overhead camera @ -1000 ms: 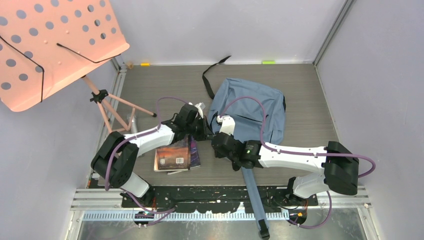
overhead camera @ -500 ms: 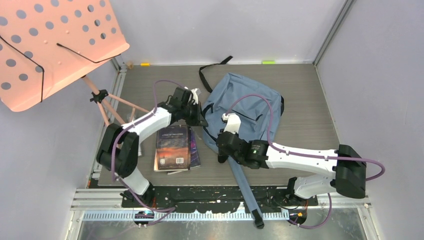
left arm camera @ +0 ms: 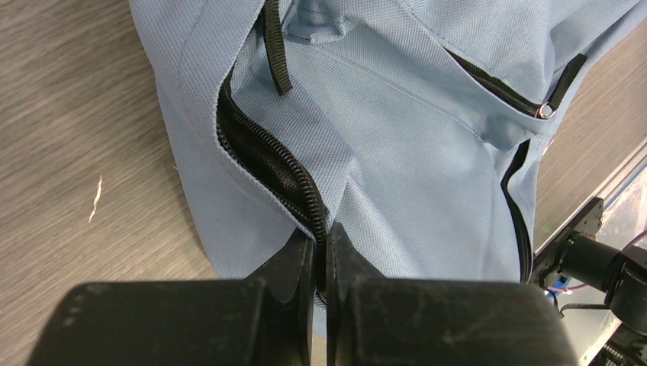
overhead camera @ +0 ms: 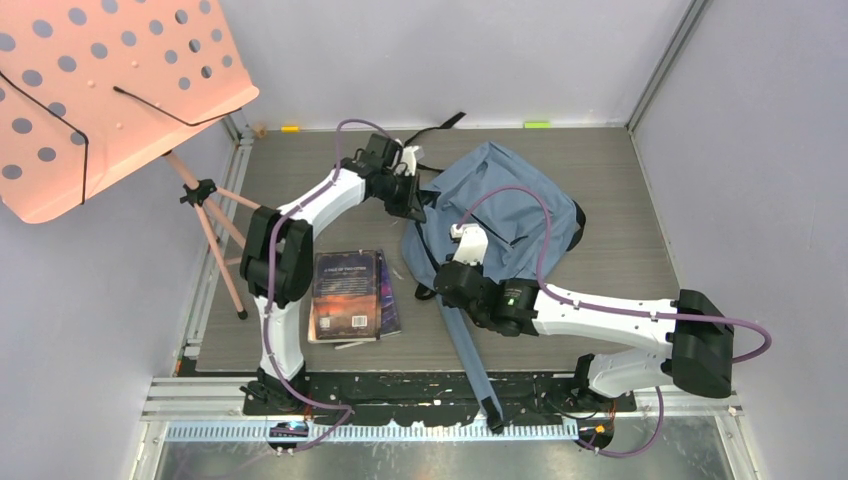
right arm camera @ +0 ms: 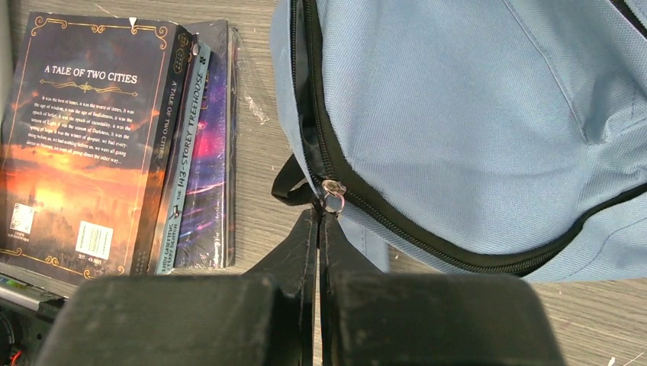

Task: Pack the student bag
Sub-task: Unzip the student bag at the center of the board.

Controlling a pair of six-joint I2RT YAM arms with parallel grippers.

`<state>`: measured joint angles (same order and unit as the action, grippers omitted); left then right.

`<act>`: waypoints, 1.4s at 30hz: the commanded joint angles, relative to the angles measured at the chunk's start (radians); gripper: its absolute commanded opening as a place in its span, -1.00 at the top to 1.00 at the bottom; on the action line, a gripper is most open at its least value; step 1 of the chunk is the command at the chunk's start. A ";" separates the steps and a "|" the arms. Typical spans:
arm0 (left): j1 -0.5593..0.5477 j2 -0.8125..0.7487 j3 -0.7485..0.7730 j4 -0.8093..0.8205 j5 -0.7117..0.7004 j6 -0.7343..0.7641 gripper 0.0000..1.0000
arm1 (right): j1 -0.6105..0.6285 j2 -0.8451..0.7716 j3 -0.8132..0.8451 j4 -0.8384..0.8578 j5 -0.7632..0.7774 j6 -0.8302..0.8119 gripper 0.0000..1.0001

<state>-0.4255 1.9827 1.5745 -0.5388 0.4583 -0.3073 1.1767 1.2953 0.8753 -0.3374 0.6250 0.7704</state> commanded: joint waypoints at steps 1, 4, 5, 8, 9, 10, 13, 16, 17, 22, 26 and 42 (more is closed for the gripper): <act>0.036 0.029 0.122 0.042 -0.065 0.084 0.91 | 0.020 -0.045 0.011 -0.029 -0.035 0.031 0.99; 0.035 -0.012 0.081 0.043 -0.061 0.069 0.39 | 0.020 -0.036 0.018 -0.024 -0.037 0.032 0.99; 0.034 -0.040 0.052 0.053 -0.064 0.061 0.21 | 0.019 -0.031 0.019 -0.020 -0.037 0.032 0.99; 0.034 -0.147 -0.054 0.090 -0.090 0.021 -0.23 | 0.019 -0.017 0.027 -0.007 -0.044 0.025 0.99; 0.034 -0.186 -0.096 0.103 -0.099 -0.001 -0.31 | 0.019 -0.013 0.029 -0.001 -0.047 0.022 0.99; 0.034 -0.229 -0.141 0.120 -0.108 -0.026 -0.37 | 0.020 -0.007 0.034 0.003 -0.049 0.019 0.99; 0.031 -0.344 -0.286 0.181 -0.117 -0.154 -0.40 | 0.019 0.009 0.045 0.016 -0.053 0.009 0.99; -0.006 -0.451 -0.459 0.277 -0.103 -0.254 -0.40 | 0.020 0.026 0.051 0.029 -0.054 0.004 0.99; -0.029 -0.476 -0.505 0.300 -0.111 -0.283 -0.41 | 0.020 0.029 0.053 0.038 -0.060 0.002 0.99; -0.172 -0.560 -0.684 0.476 -0.137 -0.441 -0.42 | 0.019 0.053 0.062 0.053 -0.076 -0.003 0.99; -0.244 -0.572 -0.765 0.604 -0.180 -0.532 -0.43 | 0.020 0.058 0.061 0.063 -0.087 0.002 0.99; -0.266 -0.509 -0.811 0.672 -0.279 -0.568 0.12 | 0.020 0.023 0.031 0.070 -0.085 0.017 0.99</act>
<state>-0.6872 1.4570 0.7643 0.0635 0.2119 -0.8753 1.1881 1.3510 0.8936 -0.3149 0.5480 0.7673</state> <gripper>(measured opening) 0.568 0.036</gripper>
